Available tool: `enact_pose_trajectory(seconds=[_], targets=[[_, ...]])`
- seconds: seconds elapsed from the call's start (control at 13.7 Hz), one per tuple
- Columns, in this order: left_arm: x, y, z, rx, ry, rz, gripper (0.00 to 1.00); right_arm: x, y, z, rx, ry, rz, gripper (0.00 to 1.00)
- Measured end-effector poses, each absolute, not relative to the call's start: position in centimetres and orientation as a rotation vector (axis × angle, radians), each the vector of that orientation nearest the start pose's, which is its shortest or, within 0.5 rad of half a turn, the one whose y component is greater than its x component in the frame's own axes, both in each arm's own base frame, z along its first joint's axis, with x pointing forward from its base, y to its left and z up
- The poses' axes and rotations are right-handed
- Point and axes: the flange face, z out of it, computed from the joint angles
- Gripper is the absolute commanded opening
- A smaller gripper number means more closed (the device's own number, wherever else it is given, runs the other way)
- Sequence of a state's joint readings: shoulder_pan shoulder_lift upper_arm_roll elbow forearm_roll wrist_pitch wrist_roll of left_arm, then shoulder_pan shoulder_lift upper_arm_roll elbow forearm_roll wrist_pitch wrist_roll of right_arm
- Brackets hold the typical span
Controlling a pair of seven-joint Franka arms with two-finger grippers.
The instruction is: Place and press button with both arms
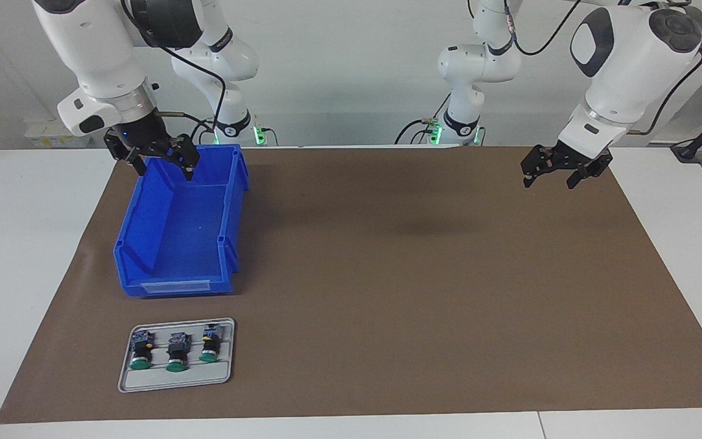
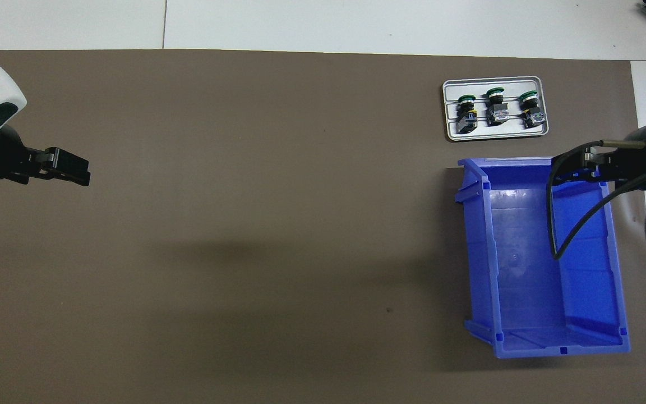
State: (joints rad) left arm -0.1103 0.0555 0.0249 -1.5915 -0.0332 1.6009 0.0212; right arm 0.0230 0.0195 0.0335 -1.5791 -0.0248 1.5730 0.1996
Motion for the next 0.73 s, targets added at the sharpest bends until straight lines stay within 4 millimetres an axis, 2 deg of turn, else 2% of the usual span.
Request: enact_pose_trajectory(seconds=[0.73], targets=[[56.96, -5.27, 58.61, -3.167, 0.166, 0.075, 1.0, 56.02, 1.95, 61.02, -3.158, 0.252, 0.028, 0.98]])
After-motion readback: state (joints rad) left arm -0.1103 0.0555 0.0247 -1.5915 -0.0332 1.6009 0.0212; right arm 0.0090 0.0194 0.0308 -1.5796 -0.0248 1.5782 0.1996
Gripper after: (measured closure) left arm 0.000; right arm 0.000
